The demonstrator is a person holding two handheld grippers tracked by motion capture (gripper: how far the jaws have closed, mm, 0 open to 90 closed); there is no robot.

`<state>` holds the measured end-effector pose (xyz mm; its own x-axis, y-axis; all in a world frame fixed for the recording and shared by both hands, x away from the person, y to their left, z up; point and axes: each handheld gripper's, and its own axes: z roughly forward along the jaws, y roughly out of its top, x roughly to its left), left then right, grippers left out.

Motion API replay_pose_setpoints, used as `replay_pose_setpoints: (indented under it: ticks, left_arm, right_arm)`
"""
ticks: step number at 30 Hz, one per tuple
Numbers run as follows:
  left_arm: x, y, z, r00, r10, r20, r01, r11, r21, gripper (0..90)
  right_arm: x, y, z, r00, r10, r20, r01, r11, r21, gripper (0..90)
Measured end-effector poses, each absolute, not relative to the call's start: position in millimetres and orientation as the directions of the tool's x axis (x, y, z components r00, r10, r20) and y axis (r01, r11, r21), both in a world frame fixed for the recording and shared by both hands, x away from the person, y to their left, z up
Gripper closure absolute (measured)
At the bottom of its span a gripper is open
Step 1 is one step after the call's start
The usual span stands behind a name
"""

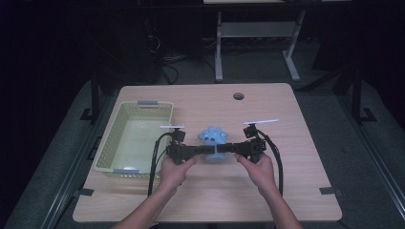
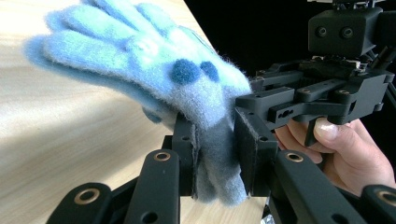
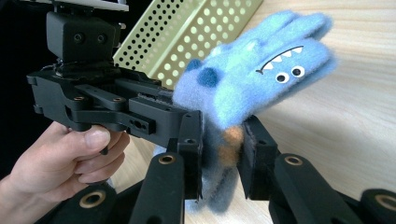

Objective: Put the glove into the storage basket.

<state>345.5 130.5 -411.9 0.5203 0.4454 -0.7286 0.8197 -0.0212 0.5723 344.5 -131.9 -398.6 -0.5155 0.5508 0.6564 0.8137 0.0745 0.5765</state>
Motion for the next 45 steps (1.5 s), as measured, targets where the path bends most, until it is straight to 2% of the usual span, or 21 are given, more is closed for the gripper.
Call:
replay_pose_setpoints:
  ticks: [45]
  left_arm:
    - [361.1,212.5,-366.4,0.547,0.464,-0.696,0.776,0.031,0.63,70.9]
  right_arm:
    - [379.5,-52.2,-347.1,-0.619,0.505,0.601,0.756,0.178,0.63,72.9]
